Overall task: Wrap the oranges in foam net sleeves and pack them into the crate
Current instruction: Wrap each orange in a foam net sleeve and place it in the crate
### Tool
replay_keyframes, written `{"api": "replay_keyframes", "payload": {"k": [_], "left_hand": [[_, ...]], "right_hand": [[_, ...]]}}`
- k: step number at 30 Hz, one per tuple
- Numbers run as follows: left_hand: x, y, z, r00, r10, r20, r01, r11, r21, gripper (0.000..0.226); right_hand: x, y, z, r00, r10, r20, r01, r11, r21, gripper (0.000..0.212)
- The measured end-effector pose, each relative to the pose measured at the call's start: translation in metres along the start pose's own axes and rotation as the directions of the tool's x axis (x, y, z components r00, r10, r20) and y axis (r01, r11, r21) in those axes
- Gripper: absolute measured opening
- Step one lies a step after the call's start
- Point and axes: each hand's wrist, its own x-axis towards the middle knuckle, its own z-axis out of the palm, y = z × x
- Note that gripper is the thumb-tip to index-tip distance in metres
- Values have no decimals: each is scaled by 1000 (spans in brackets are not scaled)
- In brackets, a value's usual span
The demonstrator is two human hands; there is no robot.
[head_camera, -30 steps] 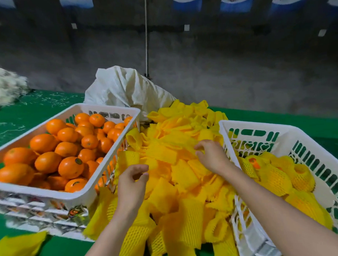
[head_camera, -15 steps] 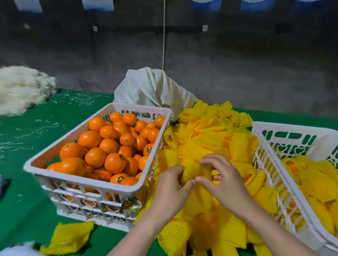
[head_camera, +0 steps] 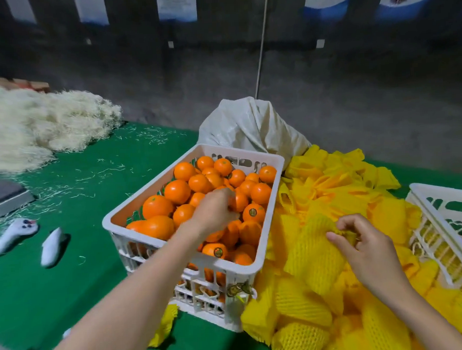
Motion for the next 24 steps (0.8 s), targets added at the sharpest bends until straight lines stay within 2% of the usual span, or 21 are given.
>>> {"api": "replay_keyframes", "payload": {"k": [1, 3, 5, 7, 8, 10, 12, 13, 14, 15, 16, 17, 20, 22, 24], "left_hand": [[9, -15, -1, 988, -60, 145, 34, 984, 176, 53], [19, -35, 7, 913, -173, 368, -16, 889, 458, 75], [21, -47, 21, 887, -181, 425, -136, 777, 615, 81], [23, -51, 28, 917, -127, 377, -175, 724, 668, 73], [25, -52, 27, 934, -111, 340, -153, 735, 660, 69], [26, -52, 20, 966, -121, 230, -20, 849, 528, 70], [24, -44, 11, 991, -120, 63, 109, 981, 161, 76], [21, -36, 6, 993, -119, -6, 118, 989, -88, 77], [16, -26, 2, 994, -108, -35, 90, 937, -339, 78], [10, -14, -1, 997, -75, -24, 48, 822, -568, 79], [3, -1, -3, 1000, -24, 4, 19, 666, -746, 81], [-3, 14, -4, 999, 26, 28, 10, 524, -852, 82], [-15, 55, 5, 988, 124, 91, 62, 220, -974, 79], [-21, 81, 15, 971, 184, 153, 154, 11, -988, 69], [-25, 104, 28, 952, 214, 220, 251, -128, -960, 64]], "right_hand": [[1, 1, -1, 1000, 12, -2, -12, 1000, -4, 22], [4, 3, -2, 1000, 22, -5, -22, 1000, -13, 21], [4, 4, -3, 999, 41, 2, -41, 999, -24, 20], [2, 5, -6, 999, 49, 15, -49, 998, -45, 20], [2, 6, -8, 999, 48, 24, -47, 998, -46, 21], [-1, 7, -12, 997, 50, 55, -48, 998, -29, 26], [-2, 8, -16, 997, 45, 60, -41, 997, -69, 24], [-2, 9, -18, 999, 34, 40, -29, 993, -118, 20], [-2, 9, -18, 1000, 18, 17, -15, 986, -166, 16], [-2, 9, -19, 1000, 6, 7, -4, 982, -188, 15], [-1, 7, -20, 1000, 4, 19, -1, 984, -180, 15], [-1, 5, -22, 999, 8, 44, -1, 989, -146, 17], [2, -4, -29, 987, 53, 149, -61, 997, 48, 30], [1, -9, -36, 965, 108, 239, -161, 963, 215, 26], [-1, -12, -44, 939, 166, 302, -279, 882, 381, 17]]}}
